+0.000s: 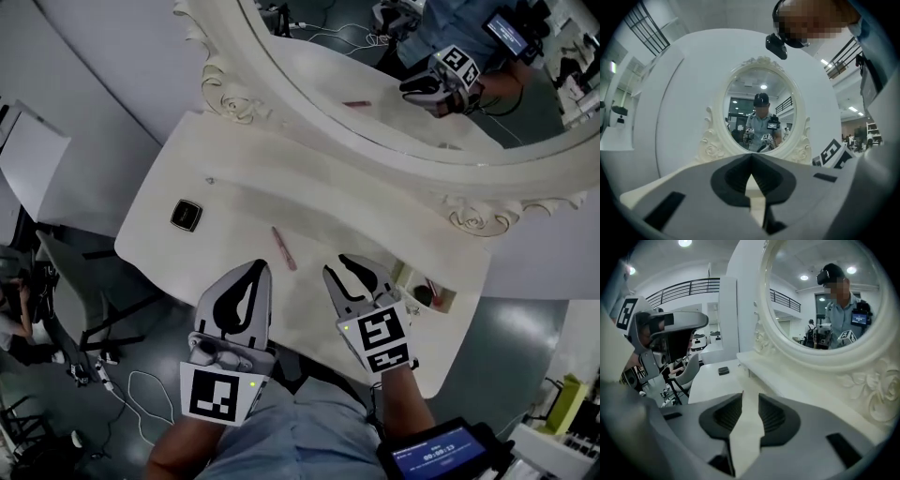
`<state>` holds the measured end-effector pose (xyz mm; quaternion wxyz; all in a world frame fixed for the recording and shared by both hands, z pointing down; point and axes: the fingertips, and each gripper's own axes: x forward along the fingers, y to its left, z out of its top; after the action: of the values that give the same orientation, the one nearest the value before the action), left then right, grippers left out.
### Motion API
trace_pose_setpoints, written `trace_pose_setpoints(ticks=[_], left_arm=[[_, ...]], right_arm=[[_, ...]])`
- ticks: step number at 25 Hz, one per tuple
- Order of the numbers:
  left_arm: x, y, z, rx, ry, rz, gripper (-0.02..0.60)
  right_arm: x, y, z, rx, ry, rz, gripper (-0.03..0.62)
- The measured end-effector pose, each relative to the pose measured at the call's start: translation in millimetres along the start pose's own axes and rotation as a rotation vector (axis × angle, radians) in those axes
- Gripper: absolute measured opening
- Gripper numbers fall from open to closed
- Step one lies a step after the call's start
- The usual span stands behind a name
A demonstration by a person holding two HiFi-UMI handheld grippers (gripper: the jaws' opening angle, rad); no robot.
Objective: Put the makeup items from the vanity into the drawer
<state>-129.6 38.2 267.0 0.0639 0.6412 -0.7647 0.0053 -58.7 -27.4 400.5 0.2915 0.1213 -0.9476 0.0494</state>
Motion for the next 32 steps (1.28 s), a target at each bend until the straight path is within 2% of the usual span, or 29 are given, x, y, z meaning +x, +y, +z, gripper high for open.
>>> trace_pose_setpoints(ticks=[3, 8, 13, 21, 27, 32], left_arm=[[-9.8, 36.4, -0.8, 0.054, -0.012, 0.017, -0.002], [-16.5, 81.5, -19.9, 0.021, 0.039, 0.051, -0.002], [-11.3, 110.3, -37.8, -0.004, 0.082, 0.050, -0.002], [-8.6, 131.1, -56.8, -0.019, 0.138, 0.031, -0.002], [-3.2, 136.5, -60.1, -0.013, 0.154, 0.011, -0.002], [2.0, 128.4, -58.9, 0.006, 0.156, -0.017, -0.002]], right_arm=[[30.0, 15.4, 2.1, 0.022, 0.026, -0.003, 0.109], [74.3, 34.3, -8.7, 0.043, 0.091, 0.006, 0.109], [106.0, 43.1, -23.7, 0.059, 0.147, 0.000, 0.109], [131.2, 46.5, -53.7, 0.106, 0.242, -0.025, 0.101], [131.2, 46.7, -53.6, 0.151, 0.224, -0.043, 0.094], [133.2, 46.4, -53.8, 0.162, 0.197, -0.053, 0.046]])
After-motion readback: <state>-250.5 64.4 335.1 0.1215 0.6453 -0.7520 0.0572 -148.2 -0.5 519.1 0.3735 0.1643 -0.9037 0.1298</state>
